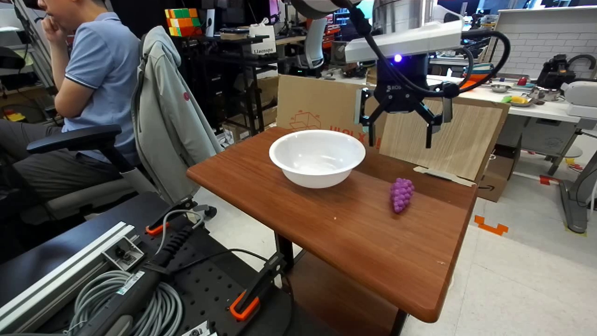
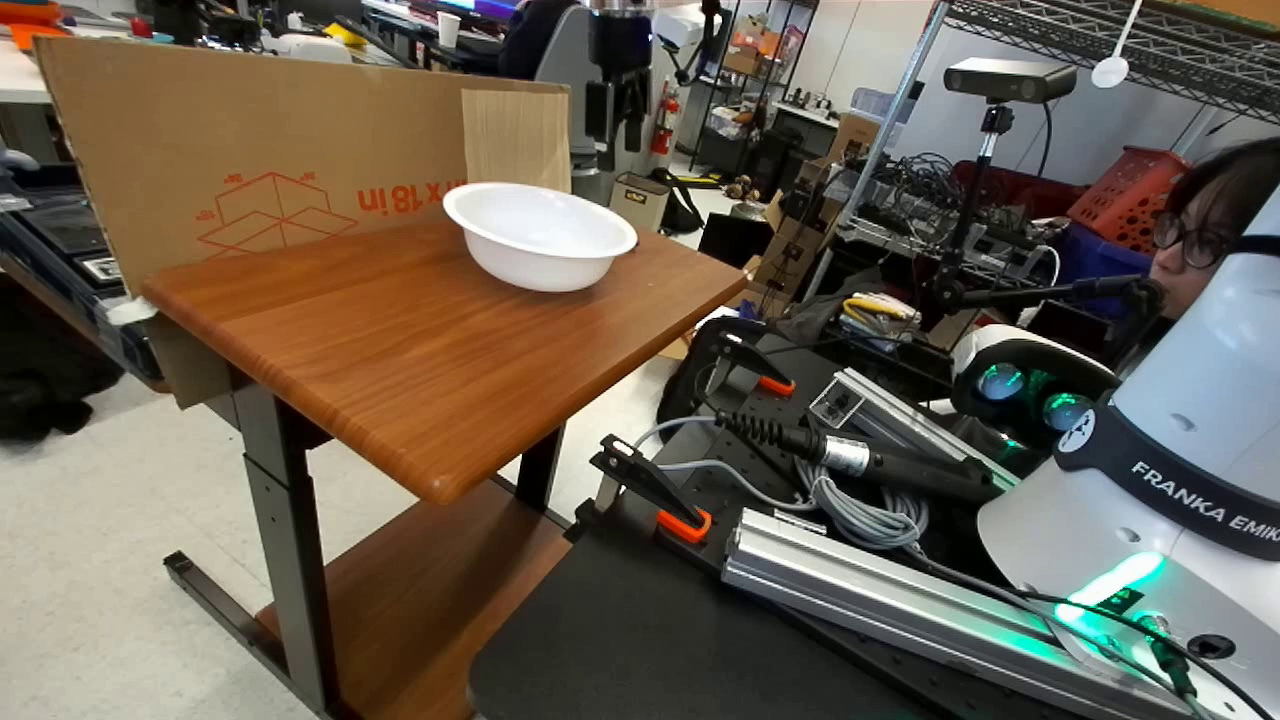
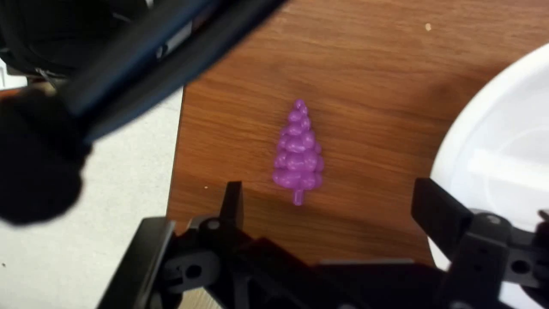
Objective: Put the plastic grapes in the white bowl
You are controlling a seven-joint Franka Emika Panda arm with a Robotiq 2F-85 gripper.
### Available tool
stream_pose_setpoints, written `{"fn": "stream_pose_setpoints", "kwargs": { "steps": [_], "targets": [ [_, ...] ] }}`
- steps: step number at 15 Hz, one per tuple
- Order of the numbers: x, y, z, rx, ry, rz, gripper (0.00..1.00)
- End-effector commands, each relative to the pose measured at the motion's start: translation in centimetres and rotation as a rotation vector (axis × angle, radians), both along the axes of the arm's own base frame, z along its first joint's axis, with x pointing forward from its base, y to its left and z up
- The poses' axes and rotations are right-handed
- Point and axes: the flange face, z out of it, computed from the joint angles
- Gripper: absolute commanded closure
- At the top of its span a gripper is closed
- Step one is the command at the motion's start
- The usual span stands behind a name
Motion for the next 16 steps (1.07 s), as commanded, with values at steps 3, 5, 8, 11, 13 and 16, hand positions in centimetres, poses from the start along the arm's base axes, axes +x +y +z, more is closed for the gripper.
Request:
{"fn": "stream_pose_setpoints", "kwargs": {
  "steps": [3, 5, 8, 11, 13, 16],
  "targets": [
    [-0.5, -2.7, -0.2, 0.053, 0.001, 0.073, 0.00],
    [-0.7, -3.5, -0.1, 0.066, -0.001, 0.073, 0.00],
    [0.0, -3.4, -0.5, 0.074, -0.006, 0.049, 0.00],
    [0.4, -3.6, -2.6, 0.086, 0.016, 0.037, 0.00],
    [0.7, -3.7, -4.7, 0.127, 0.053, 0.026, 0.00],
    [1.3, -3.3, -7.8, 0.177, 0.088, 0.010, 0.00]
  ]
}}
